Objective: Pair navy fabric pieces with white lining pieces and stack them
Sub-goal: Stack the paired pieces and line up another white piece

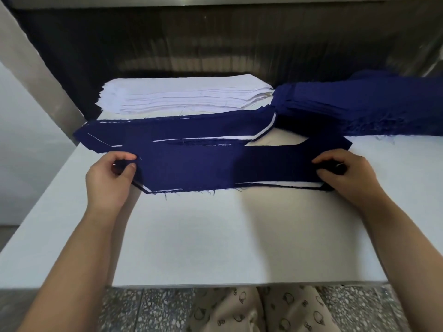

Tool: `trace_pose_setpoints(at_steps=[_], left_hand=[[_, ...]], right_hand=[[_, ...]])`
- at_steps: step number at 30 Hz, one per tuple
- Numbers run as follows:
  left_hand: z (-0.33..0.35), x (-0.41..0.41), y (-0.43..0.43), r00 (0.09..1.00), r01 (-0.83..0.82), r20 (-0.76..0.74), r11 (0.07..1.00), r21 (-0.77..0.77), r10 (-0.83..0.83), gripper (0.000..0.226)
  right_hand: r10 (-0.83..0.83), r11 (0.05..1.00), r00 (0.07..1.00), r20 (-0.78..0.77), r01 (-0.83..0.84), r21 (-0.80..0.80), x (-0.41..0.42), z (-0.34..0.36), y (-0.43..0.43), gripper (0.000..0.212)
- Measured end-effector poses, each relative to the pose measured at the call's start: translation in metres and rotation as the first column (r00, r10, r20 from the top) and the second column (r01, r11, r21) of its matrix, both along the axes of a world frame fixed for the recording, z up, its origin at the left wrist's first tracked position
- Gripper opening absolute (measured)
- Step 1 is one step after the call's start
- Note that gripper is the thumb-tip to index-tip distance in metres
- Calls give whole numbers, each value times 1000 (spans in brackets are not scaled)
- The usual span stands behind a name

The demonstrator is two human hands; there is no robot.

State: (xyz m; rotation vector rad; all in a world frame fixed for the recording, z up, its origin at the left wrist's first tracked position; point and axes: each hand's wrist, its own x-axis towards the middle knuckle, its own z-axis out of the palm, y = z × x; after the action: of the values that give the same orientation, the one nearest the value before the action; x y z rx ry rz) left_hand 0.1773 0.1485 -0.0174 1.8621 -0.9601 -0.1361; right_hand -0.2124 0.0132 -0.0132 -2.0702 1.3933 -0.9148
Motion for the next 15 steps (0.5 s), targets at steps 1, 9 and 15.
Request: trace_pose_setpoints(at_steps=[1,9,15], left_hand=[[0,0,0,1000,-5,0,1000,1,5,17],[0,2,2,999,-18,39,999,27,17,21],[0,2,2,997,-48,62,996,70,44,20]], right_hand=[[2,1000,1000,-8,-2,-11,0,0,0,29],[-76,996,996,-45,77,33,1,0,0,25],[-97,993,995,9,98,-60,1,3,8,33]])
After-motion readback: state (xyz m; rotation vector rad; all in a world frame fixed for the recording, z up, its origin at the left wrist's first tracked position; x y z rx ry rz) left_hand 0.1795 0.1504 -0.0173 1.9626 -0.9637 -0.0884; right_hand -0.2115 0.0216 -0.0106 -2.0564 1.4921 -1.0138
